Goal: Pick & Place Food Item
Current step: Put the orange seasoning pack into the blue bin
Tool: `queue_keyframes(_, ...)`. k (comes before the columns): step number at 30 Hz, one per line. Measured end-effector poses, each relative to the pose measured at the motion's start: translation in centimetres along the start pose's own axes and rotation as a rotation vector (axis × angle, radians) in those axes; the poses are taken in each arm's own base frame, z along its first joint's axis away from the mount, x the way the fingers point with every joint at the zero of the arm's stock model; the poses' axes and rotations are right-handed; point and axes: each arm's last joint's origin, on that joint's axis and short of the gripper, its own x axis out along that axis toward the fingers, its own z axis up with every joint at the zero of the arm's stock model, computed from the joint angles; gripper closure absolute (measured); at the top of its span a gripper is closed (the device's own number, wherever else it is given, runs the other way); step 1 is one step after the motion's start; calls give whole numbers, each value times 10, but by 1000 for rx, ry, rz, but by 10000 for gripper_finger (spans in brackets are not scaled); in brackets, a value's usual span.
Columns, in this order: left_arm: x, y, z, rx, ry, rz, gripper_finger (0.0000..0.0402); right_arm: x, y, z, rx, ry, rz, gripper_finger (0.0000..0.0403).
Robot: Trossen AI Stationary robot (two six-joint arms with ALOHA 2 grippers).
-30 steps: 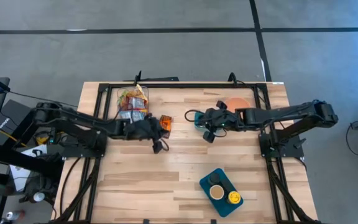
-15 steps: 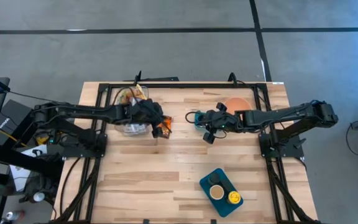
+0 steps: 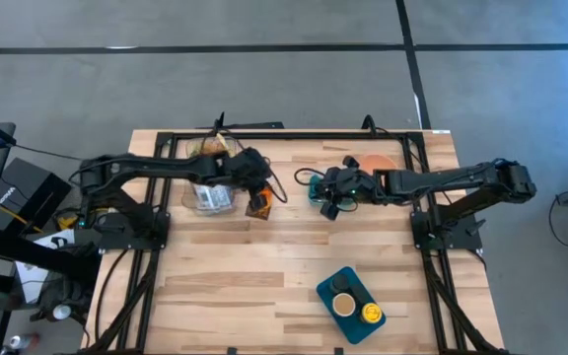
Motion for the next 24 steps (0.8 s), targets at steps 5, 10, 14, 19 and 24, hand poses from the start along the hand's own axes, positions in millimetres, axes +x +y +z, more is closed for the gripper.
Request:
queue_keyframes(5,22,9,5,42,81,-21,401,1,-4,0,-16,9,-8,340)
queue_keyframes(10,33,25,10,41,113,-85,401,3,-8,-2,-22,33,-21,340)
queue_keyframes(14,35,40,6,25,142,-70,397,3,-10,-5,-29,63,-30,340)
queue_keyframes(19,34,52,1,23,166,-75,372,3,-10,-5,-32,68,-29,340)
queue_keyframes(24,36,51,2,25,158,-96,321,3,-10,-5,-32,69,-30,340)
